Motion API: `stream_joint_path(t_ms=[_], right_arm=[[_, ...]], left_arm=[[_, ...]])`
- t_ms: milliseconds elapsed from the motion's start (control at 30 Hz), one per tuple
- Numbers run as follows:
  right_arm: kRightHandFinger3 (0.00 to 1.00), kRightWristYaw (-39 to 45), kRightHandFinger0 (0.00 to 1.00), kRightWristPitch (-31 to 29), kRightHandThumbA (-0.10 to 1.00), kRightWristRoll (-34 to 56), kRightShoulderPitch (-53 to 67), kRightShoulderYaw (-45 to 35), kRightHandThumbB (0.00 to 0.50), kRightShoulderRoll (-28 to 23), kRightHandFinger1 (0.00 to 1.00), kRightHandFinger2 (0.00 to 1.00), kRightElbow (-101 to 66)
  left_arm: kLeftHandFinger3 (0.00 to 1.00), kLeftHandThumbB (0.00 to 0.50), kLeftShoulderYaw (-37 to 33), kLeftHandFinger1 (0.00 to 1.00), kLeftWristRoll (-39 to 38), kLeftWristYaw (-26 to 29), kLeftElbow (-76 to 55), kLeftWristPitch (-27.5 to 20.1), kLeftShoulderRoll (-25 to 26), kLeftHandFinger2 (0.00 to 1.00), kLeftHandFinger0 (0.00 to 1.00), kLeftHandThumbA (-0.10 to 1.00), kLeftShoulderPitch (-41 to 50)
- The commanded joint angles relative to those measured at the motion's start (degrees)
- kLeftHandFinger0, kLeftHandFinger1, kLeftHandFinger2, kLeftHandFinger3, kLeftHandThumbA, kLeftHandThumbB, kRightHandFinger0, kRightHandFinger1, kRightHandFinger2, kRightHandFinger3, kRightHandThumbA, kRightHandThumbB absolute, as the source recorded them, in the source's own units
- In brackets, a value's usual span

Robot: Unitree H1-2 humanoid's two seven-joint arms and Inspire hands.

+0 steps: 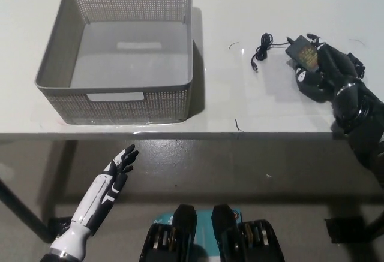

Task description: Use the right hand to pick up a black power cord and place it into a container on the left hand side

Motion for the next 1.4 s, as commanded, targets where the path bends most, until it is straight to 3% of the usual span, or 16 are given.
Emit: stream_joint_path(t_ms=[0, 67, 167, 667, 733, 800, 867, 1033, 1233, 1367], right_arm=[[0.94, -7.37, 0.0, -6.94, -0.1, 1.79, -4.6, -1.96, 0.132, -1.05, 0.48, 0.82, -3.26], [0.92, -8.41, 0.0, -7.14, -0.1, 1.91, -5.4, -2.75, 0.158, -1.4, 0.47, 0.81, -5.58], [0.9, -7.74, 0.0, -7.48, -0.1, 2.59, -6.31, -4.51, 0.13, -2.23, 0.46, 0.81, -10.1], [0.84, -2.48, 0.0, 1.81, -0.1, 2.3, -5.61, -9.14, 0.135, -3.41, 0.37, 0.78, -32.33], [0.74, -2.17, 0.0, 2.03, -0.1, 1.77, -5.56, -9.0, 0.135, -2.83, 0.31, 0.73, -35.25], [0.76, -2.57, 0.0, 0.4, -0.1, 1.54, -5.76, -8.77, 0.142, -2.41, 0.32, 0.78, -35.65], [0.83, -1.26, 0.0, 1.21, -0.1, 1.34, -6.13, -8.18, 0.152, -1.58, 0.36, 0.79, -37.31], [0.87, -1.77, 0.0, 3.03, -0.1, 0.11, -7.12, -7.39, 0.168, 1.44, 0.42, 0.8, -38.94], [0.91, -2.67, 0.0, 2.54, -0.1, 1.35, -9.56, -7.34, 0.159, 8.11, 0.46, 0.81, -36.49], [0.88, -2.66, 0.0, 2.58, -0.1, 1.34, -10.72, -6.91, 0.18, 11.98, 0.47, 0.79, -34.34]], left_arm=[[1.0, 0.317, 0.73, 1.0, -0.43, -0.56, -1.26, -0.65, 0.89, 1.0, 1.0, 1.0, -1.14], [1.0, 0.316, 0.77, 1.0, -0.25, -0.42, -1.31, -0.53, 0.86, 1.0, 1.0, 1.0, -1.06], [1.0, 0.309, 0.77, 1.0, -1.03, -0.83, -1.04, -0.58, 0.92, 1.0, 1.0, 1.0, -0.98], [1.0, 0.306, 0.7, 1.0, -0.62, -0.69, -0.97, -0.52, 0.95, 1.0, 1.0, 1.0, -0.71], [1.0, 0.298, 0.73, 1.0, -0.59, -0.69, -1.1, -0.36, 0.99, 1.0, 1.0, 1.0, -0.63], [1.0, 0.292, 0.68, 1.0, -0.3, -0.61, -0.92, -0.91, 1.08, 1.0, 1.0, 1.0, -0.69], [1.0, 0.297, 0.67, 1.0, -0.32, -0.54, -0.95, -0.76, 0.95, 1.0, 1.0, 1.0, -0.56], [1.0, 0.285, 0.56, 1.0, -0.09, -0.72, -1.7, 0.27, 1.11, 1.0, 1.0, 1.0, -0.03], [1.0, 0.29, 0.67, 1.0, -0.12, -0.59, -1.08, -0.46, 1.25, 1.0, 1.0, 1.0, 0.1], [1.0, 0.28, 0.42, 1.0, -0.08, -0.82, -1.29, -0.51, 1.29, 1.0, 1.0, 1.0, 0.04]])
